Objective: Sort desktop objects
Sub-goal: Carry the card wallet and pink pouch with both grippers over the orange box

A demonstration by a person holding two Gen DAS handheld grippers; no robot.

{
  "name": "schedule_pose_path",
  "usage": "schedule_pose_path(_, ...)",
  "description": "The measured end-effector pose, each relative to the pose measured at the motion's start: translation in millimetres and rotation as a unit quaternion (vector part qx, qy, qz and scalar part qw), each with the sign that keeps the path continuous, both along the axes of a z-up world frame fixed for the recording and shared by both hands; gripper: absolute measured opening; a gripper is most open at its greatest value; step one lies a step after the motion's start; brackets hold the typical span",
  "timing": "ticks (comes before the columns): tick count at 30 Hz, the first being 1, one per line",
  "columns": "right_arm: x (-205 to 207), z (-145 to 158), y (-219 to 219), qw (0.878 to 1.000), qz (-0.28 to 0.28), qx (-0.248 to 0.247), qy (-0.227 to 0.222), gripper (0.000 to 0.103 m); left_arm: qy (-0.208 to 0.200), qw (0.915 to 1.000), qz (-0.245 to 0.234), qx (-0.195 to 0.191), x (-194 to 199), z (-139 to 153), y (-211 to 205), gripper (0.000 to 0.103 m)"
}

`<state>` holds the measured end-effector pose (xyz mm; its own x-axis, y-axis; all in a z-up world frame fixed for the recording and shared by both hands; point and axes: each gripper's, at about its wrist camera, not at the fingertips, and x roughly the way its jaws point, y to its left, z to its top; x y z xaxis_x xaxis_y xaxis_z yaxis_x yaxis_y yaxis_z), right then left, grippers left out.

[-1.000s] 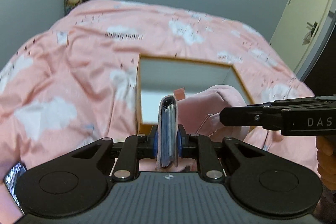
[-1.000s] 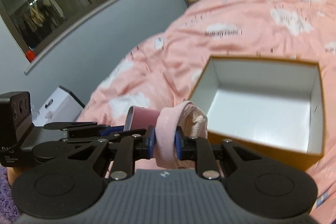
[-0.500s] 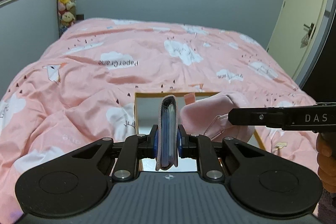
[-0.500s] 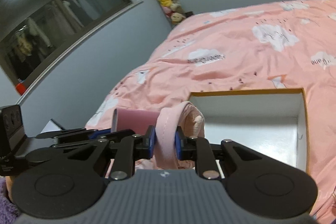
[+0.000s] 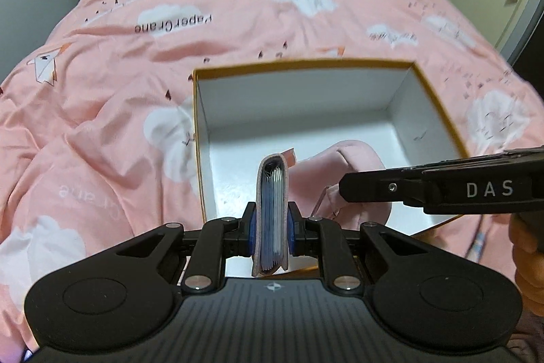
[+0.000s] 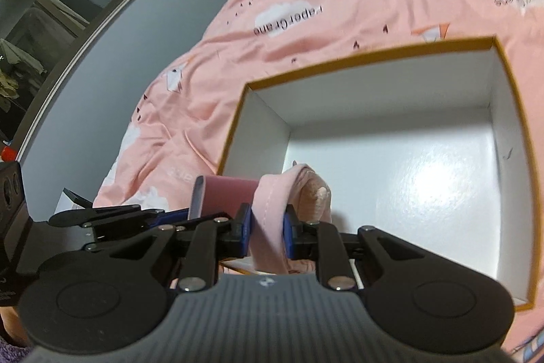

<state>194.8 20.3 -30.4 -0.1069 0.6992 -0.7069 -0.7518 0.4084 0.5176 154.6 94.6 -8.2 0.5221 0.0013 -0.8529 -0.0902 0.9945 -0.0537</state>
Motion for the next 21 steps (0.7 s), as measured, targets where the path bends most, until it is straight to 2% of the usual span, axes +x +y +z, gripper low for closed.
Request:
schedule_pose_path(9,11,-29,18,0.999,0.009,-0.022,0.048,0.02,0.068,0.9977,-0.001,0.005,23,-30,2,0.019)
schedule_pose_path(14,19,-44,28,0.995,0.012,-0.019,0.098,0.02,0.096,0.9953,0.011,-0.002,31,-41,9,0.02)
schedule_pose_path(21,17,-46,37,0.989,0.024,-0.011,0.145,0.02,0.103,0.9942,0.02,-0.026,31,-36,21,0.026)
